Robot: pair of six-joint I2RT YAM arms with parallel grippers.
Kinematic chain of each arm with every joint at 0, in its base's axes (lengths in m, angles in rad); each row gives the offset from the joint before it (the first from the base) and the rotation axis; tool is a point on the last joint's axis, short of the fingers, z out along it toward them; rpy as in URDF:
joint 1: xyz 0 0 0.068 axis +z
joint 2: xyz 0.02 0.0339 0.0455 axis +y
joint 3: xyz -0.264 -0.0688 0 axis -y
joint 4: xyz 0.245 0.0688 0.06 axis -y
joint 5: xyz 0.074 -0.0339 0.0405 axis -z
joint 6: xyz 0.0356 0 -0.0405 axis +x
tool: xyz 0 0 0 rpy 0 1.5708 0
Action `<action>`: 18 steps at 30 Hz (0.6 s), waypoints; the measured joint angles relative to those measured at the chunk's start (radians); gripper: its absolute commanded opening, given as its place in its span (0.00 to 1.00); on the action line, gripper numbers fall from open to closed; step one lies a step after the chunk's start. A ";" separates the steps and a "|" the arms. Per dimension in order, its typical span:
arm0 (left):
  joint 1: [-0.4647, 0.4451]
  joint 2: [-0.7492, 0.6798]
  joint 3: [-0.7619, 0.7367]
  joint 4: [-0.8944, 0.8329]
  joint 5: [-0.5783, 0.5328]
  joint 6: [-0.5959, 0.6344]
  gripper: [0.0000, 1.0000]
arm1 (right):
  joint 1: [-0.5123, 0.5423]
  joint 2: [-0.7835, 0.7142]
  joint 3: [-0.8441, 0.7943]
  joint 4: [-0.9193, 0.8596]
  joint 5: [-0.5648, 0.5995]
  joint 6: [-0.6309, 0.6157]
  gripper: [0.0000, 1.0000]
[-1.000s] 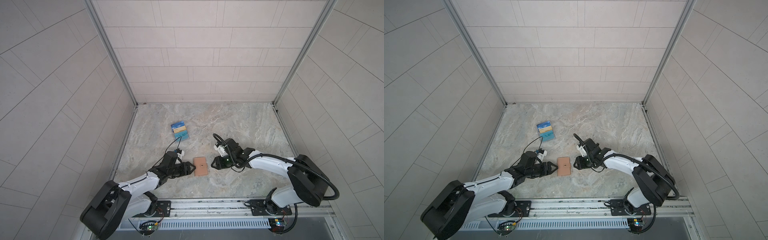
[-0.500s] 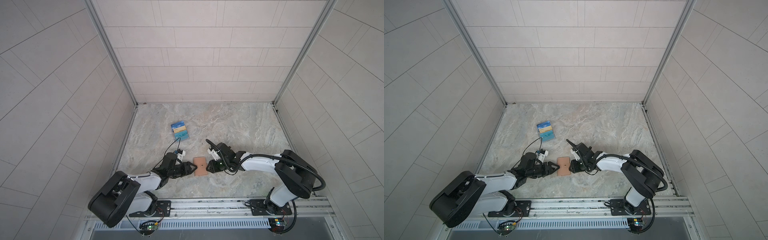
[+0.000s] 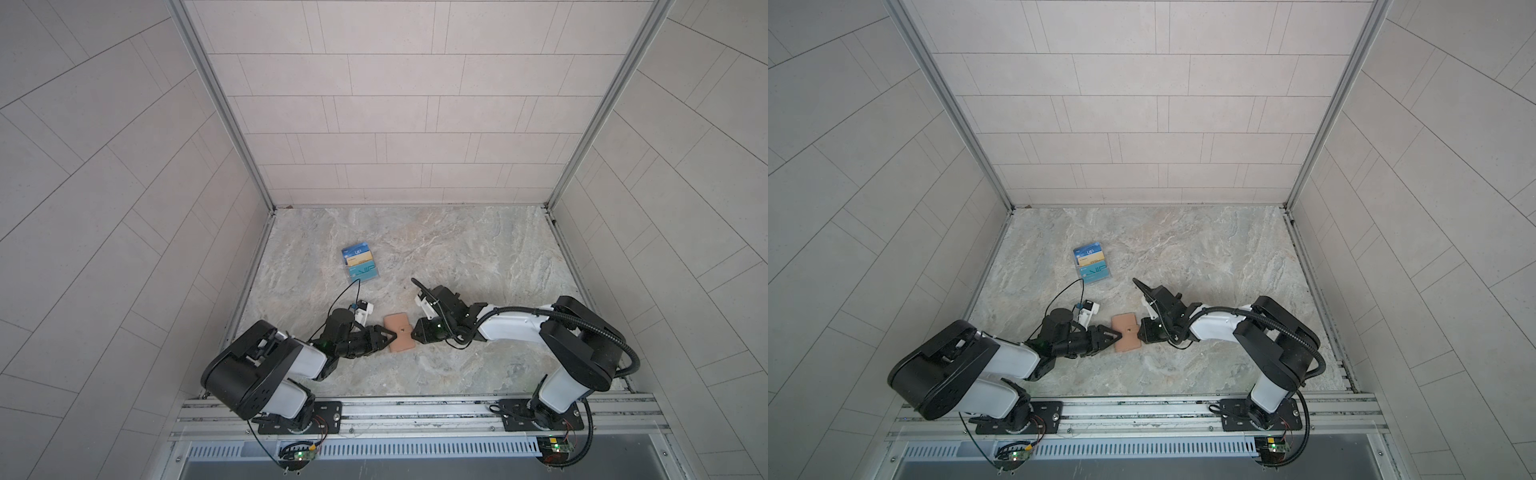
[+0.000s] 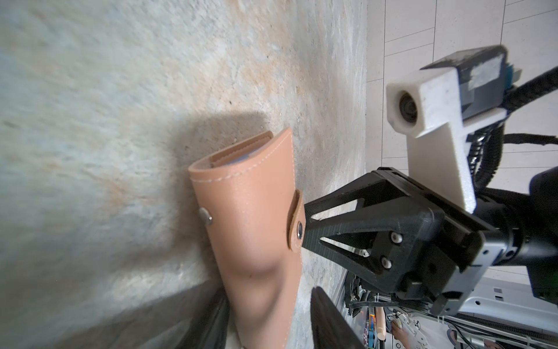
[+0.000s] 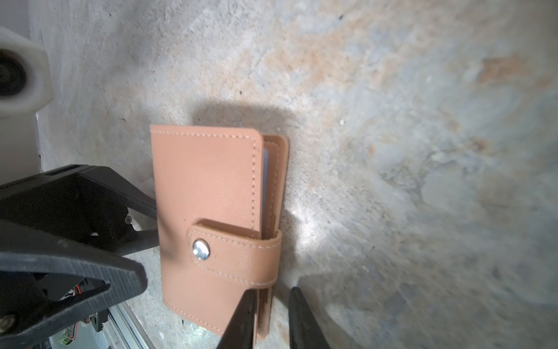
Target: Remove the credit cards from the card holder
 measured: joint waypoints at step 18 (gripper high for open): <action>-0.029 0.007 0.000 0.062 0.001 -0.069 0.38 | 0.019 0.023 0.000 0.060 -0.003 0.015 0.22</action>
